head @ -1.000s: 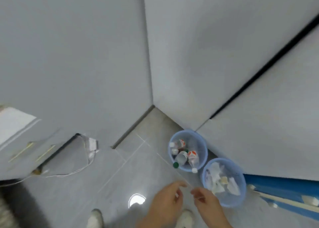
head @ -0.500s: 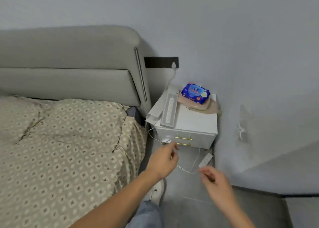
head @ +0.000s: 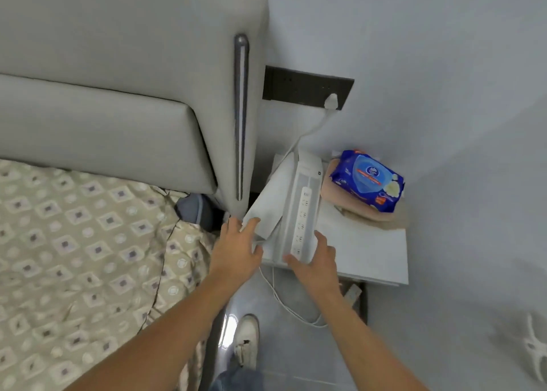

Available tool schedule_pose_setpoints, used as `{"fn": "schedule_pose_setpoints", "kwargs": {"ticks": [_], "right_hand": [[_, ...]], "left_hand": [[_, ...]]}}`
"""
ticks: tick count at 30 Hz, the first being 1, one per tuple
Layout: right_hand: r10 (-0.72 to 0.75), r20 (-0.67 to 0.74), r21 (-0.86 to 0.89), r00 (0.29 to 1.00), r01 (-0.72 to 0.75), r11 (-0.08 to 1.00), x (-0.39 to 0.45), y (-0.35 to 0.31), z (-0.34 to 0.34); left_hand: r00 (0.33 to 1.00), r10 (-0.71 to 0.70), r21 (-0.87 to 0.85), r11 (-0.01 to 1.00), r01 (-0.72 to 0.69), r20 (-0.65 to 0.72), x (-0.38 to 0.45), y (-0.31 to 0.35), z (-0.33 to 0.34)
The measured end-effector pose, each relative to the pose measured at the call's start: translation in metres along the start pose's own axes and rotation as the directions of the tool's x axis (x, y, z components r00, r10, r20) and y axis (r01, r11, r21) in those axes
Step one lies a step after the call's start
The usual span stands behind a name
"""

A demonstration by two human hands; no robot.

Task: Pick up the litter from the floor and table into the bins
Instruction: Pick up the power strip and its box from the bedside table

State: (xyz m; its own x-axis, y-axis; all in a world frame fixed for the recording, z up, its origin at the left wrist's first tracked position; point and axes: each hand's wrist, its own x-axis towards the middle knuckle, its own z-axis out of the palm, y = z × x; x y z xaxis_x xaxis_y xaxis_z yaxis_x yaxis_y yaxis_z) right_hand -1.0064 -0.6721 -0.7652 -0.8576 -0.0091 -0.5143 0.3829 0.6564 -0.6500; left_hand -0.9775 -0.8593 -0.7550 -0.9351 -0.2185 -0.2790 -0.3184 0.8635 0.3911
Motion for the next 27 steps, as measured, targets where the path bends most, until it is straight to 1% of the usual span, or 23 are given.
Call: {"fn": "schedule_pose_setpoints", "kwargs": {"ticks": [4, 6, 9, 12, 20, 24, 27], "right_hand": [[0.021, -0.093, -0.05, 0.995, -0.026, 0.998, 0.052, -0.001, 0.042], [0.043, -0.13, -0.068, 0.991, -0.052, 0.996, 0.071, 0.005, 0.055], [0.084, -0.176, -0.053, 0.981, -0.095, 0.994, 0.086, 0.009, 0.062], [0.083, -0.202, -0.039, 0.976, -0.093, 0.995, 0.092, 0.012, 0.063], [0.064, -0.229, -0.059, 0.971, -0.08, 0.995, 0.079, 0.004, 0.048], [0.053, -0.212, -0.066, 0.976, -0.069, 0.995, 0.07, 0.002, 0.043], [0.034, -0.214, -0.042, 0.976, -0.045, 0.998, 0.06, 0.007, 0.039]], "left_hand": [[0.979, 0.197, 0.174, 0.964, -0.202, 0.045, 0.05, -0.018, 0.045], [0.972, 0.232, 0.248, 0.94, -0.233, 0.034, 0.064, -0.018, 0.067], [0.977, 0.211, 0.33, 0.921, -0.209, 0.032, 0.075, -0.014, 0.086], [0.986, 0.16, 0.341, 0.925, -0.169, 0.053, 0.085, -0.009, 0.095], [0.997, 0.03, 0.333, 0.941, -0.053, 0.075, 0.132, 0.015, 0.087], [0.994, 0.009, 0.336, 0.941, -0.045, 0.109, 0.14, 0.017, 0.085], [0.993, 0.019, 0.326, 0.944, -0.057, 0.118, 0.132, 0.014, 0.086]]}}
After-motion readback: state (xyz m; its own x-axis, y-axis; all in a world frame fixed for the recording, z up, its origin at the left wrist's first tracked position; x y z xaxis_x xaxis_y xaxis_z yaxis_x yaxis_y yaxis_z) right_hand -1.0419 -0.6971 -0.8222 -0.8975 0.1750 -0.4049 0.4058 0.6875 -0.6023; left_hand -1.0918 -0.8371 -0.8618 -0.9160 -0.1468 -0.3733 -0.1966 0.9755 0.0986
